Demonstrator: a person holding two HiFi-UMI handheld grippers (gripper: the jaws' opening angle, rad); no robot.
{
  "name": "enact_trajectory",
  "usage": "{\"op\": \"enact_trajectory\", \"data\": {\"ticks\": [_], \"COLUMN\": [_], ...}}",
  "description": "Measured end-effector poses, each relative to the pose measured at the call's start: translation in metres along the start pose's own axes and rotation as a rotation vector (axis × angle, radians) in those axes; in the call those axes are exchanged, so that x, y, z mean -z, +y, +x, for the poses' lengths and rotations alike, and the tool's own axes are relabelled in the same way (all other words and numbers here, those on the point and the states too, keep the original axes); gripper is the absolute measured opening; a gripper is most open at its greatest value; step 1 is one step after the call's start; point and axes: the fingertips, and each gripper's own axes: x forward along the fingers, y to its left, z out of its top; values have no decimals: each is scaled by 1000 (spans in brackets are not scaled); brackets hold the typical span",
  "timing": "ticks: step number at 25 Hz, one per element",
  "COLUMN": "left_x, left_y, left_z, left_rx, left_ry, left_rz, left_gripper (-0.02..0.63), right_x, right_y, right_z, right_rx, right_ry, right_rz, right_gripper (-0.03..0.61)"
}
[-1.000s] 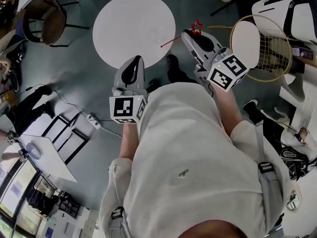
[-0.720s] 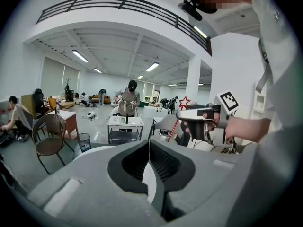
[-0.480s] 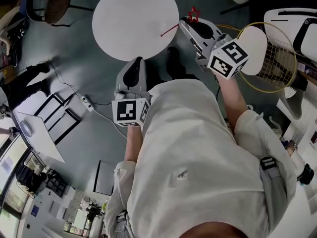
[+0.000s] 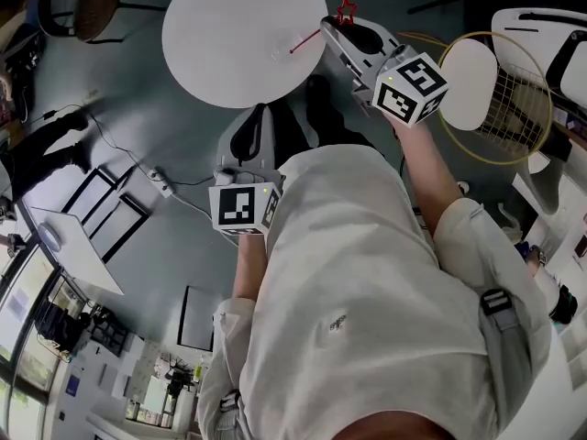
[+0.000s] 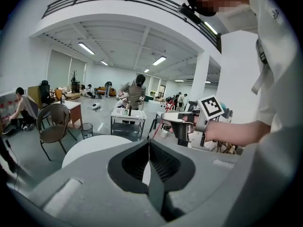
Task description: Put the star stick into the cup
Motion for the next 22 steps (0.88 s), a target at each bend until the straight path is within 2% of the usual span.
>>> {"op": "enact_trajectory", "data": {"ticks": [10,16,22], "left_x": [3,14,17], "left_y": [14,32,39], "left_z": [11,4,5], "left_rx": [15,-12,-4], "left_ry": [3,20,35], "left_rz": [-6,-50,-53], "left_gripper": [12,12,12], "right_x": [44,65,87], "right_y": [-16,-18,-26], "right_z": [31,52,63], "right_rx": [51,80,119], "right_ry": [34,53,86], "right_rz": [50,36,45], "right_gripper": [18,15,14]}}
